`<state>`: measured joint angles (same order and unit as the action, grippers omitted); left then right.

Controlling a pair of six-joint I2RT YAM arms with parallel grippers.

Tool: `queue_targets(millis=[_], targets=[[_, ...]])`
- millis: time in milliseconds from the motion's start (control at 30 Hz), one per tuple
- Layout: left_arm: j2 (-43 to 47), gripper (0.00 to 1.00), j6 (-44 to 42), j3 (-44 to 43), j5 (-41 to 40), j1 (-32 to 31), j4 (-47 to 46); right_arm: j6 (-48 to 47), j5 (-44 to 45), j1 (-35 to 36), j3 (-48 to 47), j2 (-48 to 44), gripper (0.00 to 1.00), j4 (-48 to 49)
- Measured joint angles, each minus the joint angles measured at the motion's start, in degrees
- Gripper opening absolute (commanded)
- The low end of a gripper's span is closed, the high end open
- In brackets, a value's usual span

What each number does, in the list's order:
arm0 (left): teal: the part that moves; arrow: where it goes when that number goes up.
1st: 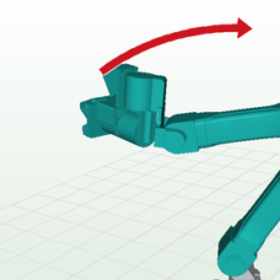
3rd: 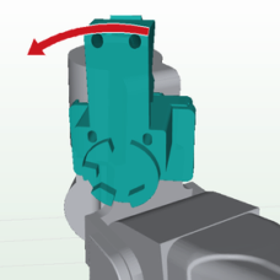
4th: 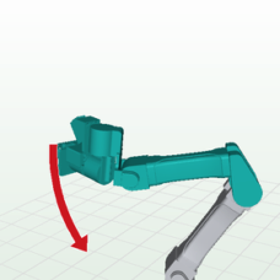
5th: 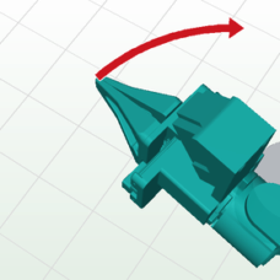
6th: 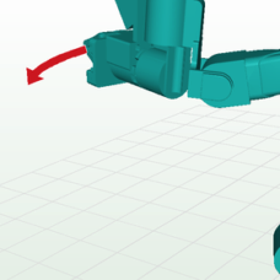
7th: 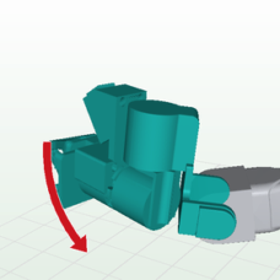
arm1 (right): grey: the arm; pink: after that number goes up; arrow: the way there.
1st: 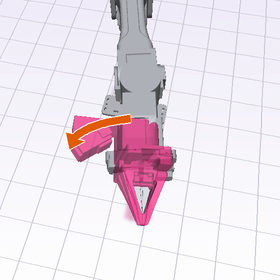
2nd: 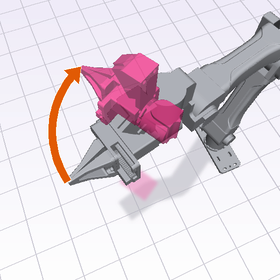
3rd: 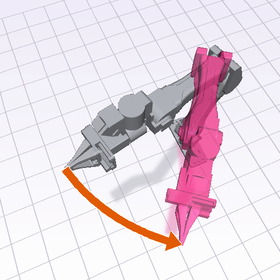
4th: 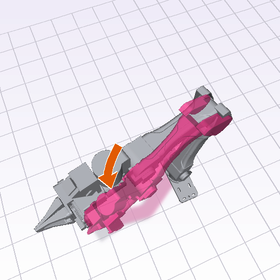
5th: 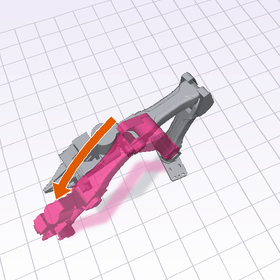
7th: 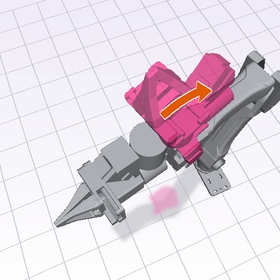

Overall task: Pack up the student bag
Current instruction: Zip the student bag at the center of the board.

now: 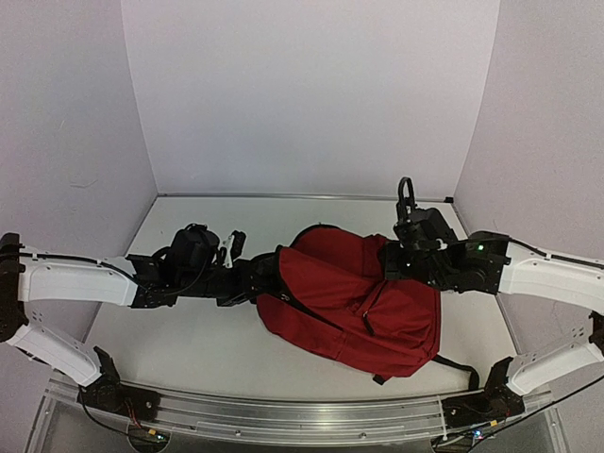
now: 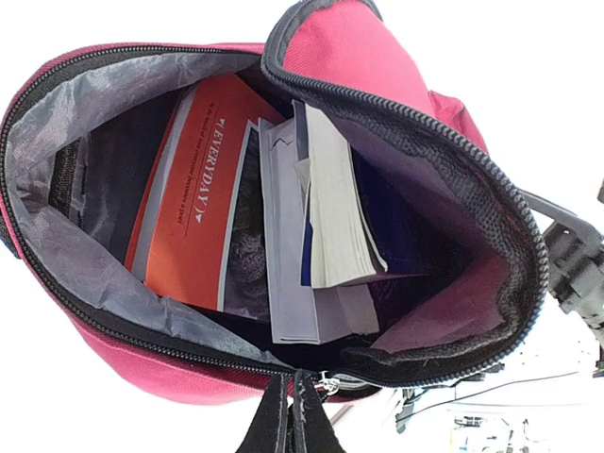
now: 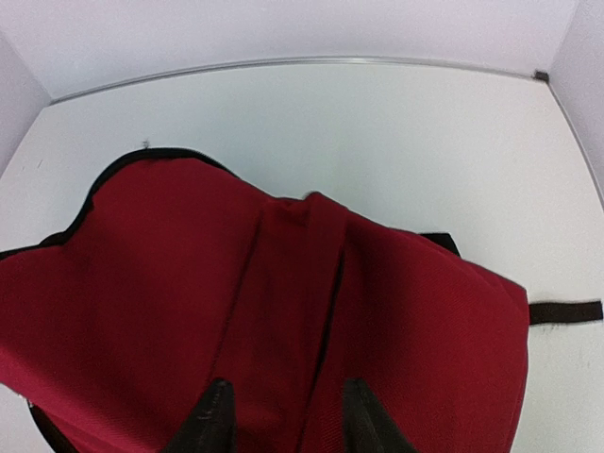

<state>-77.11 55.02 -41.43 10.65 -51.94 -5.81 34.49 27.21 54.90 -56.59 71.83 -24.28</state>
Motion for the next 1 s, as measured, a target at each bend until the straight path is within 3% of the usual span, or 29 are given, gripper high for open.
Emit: queue_targets(millis=[167, 300, 767, 1000], targets=[[0.0, 0.0, 0.0, 0.0, 0.7, 0.1, 0.1, -5.3, -0.8, 6.7, -3.9, 0.5, 0.78, 1.2], [0.0, 0.0, 0.4, 0.0, 0.7, 0.2, 0.4, -8.0, -1.2, 12.5, -5.2, 2.3, 0.81, 3.9], [0.0, 0.0, 1.5, -0.1, 1.4, 1.1, 1.9, -12.5, 0.0, 26.1, -6.8, 16.6, 0.72, 9.4], [0.0, 0.0, 2.1, -0.2, 1.8, 1.2, 2.6, -13.5, 7.4, 26.9, -10.8, 26.1, 0.62, 8.8]])
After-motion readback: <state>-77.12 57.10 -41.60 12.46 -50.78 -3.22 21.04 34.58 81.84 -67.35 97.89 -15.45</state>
